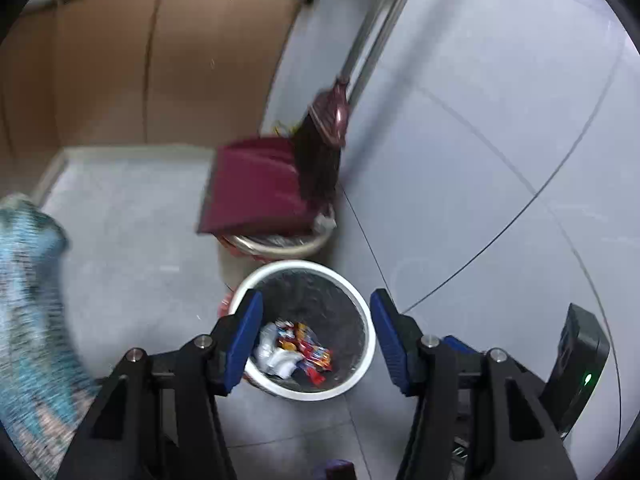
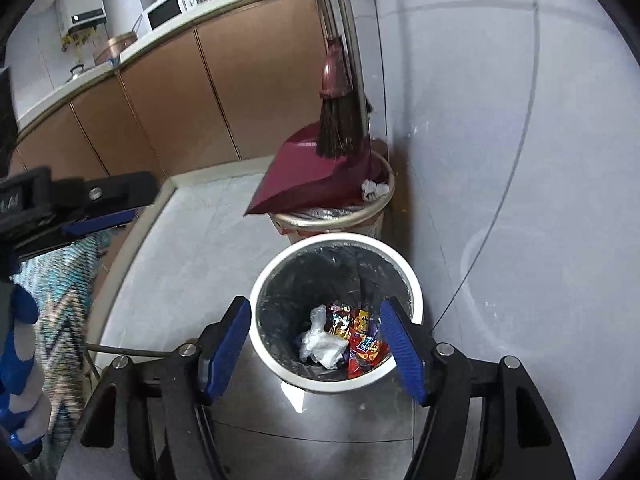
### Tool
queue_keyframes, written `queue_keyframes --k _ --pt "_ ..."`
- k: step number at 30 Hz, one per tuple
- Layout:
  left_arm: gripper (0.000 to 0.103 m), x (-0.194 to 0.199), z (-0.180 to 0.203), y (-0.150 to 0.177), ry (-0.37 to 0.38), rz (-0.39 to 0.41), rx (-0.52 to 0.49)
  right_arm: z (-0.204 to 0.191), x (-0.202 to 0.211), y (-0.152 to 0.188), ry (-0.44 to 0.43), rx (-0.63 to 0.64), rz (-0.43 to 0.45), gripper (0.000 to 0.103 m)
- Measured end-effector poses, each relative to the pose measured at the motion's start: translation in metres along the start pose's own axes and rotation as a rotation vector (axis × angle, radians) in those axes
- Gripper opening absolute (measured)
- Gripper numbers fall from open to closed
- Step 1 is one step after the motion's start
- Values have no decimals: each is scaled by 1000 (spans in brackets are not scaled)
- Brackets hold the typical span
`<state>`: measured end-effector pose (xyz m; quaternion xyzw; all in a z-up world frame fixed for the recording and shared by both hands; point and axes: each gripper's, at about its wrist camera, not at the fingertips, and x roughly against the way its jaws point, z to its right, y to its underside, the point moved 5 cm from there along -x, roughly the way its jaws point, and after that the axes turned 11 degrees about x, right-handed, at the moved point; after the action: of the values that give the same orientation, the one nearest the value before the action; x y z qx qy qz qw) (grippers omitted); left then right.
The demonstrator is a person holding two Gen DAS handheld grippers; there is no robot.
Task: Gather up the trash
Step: 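Move both tools back over the crushed cans on the blanket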
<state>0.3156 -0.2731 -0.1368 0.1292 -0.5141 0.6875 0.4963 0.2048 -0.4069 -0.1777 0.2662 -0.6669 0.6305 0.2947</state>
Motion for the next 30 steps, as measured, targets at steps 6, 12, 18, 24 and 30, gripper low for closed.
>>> queue_keyframes --k 6,12,18,24,30 --pt "54 80 -2 14 -63 136 -35 -23 65 -4 14 24 73 73" --pt "54 170 -10 39 -115 270 -54 -58 130 -3 -10 81 153 78" --pt "54 259 -28 68 -202 395 -98 -101 191 -6 -63 137 243 82" --pt "54 322 -55 93 -244 469 -70 -147 234 -11 -104 220 312 83" --pt "55 368 -83 114 -295 523 -46 -190 252 -10 -150 286 340 84"
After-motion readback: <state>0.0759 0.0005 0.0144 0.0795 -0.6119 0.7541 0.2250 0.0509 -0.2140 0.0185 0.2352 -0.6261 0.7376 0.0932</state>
